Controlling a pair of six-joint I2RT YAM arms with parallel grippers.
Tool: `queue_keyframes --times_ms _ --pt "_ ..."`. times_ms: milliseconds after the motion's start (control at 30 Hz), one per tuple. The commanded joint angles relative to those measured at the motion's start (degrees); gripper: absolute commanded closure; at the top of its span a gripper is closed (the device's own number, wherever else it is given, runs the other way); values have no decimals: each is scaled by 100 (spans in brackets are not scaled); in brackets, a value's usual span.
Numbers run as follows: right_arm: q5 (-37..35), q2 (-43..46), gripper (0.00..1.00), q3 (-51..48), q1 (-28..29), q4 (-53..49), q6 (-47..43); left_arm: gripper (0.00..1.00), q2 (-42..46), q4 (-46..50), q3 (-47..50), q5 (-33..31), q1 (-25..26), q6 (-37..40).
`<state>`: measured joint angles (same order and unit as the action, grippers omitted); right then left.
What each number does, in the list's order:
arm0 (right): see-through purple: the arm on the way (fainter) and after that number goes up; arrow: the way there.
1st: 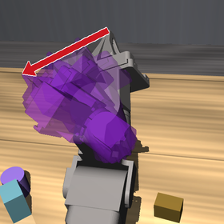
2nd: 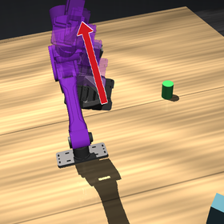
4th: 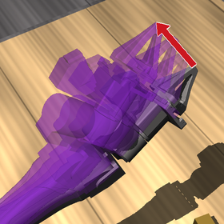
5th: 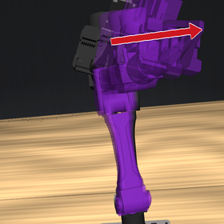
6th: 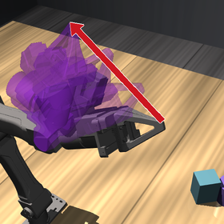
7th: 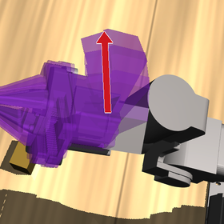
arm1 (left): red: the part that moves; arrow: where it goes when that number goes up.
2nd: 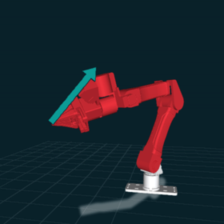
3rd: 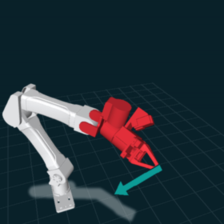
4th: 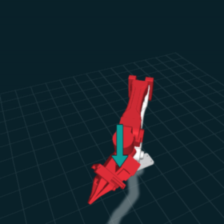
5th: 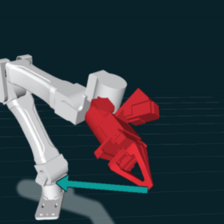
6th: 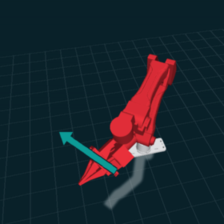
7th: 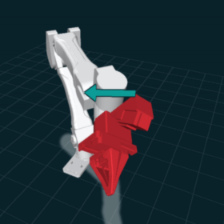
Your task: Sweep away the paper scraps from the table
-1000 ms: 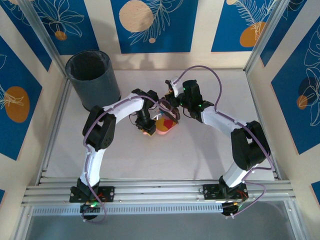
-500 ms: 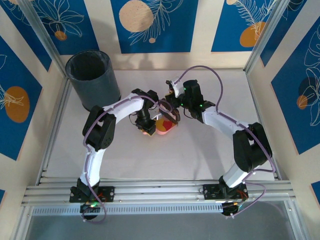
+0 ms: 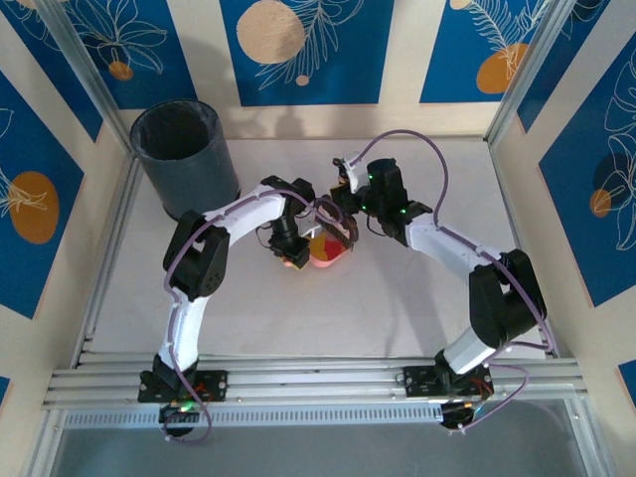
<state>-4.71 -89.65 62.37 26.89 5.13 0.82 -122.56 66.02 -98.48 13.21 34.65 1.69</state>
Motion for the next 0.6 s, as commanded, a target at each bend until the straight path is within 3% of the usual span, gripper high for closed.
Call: queue_keyframes --times_ms 0,567 --pt "-237 366 100 -88 53 237 144 100 116 148 121 -11 -46 13" --pt "-976 330 100 -136 2 222 61 100 150 102 168 14 -38 28"
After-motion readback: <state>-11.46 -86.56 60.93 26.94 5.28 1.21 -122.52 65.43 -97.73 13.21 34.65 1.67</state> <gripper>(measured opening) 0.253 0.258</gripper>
